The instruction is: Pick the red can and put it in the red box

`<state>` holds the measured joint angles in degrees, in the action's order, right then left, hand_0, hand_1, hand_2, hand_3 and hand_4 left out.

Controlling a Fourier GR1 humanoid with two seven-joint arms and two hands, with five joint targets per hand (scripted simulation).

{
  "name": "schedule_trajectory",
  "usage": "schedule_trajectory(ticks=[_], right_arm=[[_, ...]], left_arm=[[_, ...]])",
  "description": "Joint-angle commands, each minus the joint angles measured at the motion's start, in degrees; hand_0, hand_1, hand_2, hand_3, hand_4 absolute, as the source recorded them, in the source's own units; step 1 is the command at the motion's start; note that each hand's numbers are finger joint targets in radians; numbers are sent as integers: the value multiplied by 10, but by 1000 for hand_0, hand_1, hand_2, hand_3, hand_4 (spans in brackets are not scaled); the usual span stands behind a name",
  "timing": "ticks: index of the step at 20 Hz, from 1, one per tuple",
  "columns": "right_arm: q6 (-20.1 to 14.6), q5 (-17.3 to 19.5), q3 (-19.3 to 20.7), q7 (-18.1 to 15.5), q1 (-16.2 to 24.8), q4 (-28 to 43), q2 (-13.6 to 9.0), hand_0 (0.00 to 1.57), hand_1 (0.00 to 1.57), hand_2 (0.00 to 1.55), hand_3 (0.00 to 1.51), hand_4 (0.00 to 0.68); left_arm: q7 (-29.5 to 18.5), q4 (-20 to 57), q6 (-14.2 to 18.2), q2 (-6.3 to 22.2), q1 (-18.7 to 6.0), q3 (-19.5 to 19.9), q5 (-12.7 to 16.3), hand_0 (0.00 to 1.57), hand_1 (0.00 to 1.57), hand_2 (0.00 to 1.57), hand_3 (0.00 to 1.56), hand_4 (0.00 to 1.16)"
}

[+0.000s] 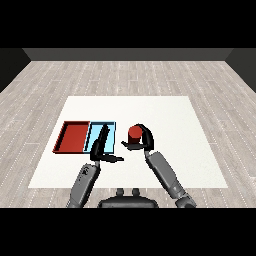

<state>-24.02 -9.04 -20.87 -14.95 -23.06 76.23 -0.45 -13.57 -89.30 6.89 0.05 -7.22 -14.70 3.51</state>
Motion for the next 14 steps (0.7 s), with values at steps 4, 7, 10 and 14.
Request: schedule_trajectory(ticks=[4, 7, 10, 14], right_arm=[[-40, -19, -47, -7, 7, 14, 4, 1458, 1458, 1443, 1397, 659], [-25, -19, -41, -42, 26, -4, 4, 1457, 1457, 1450, 1391, 632], [-64, -41, -58, -22, -29, -30, 4, 1459, 1459, 1449, 1380, 633], [-69, -45, -64, -19, -48, -22, 4, 1443, 1443, 1438, 1389, 631]], left_arm=[[-52, 121, 38, 0, -47, -42, 47, 0, 0, 0, 0, 0], [20, 78, 61, 0, -64, -54, 38, 0, 0, 0, 0, 0], [-56, 138, 24, 0, -40, -49, 59, 0, 0, 0, 0, 0], [-13, 115, 54, 0, -58, -82, 78, 0, 0, 0, 0, 0]])
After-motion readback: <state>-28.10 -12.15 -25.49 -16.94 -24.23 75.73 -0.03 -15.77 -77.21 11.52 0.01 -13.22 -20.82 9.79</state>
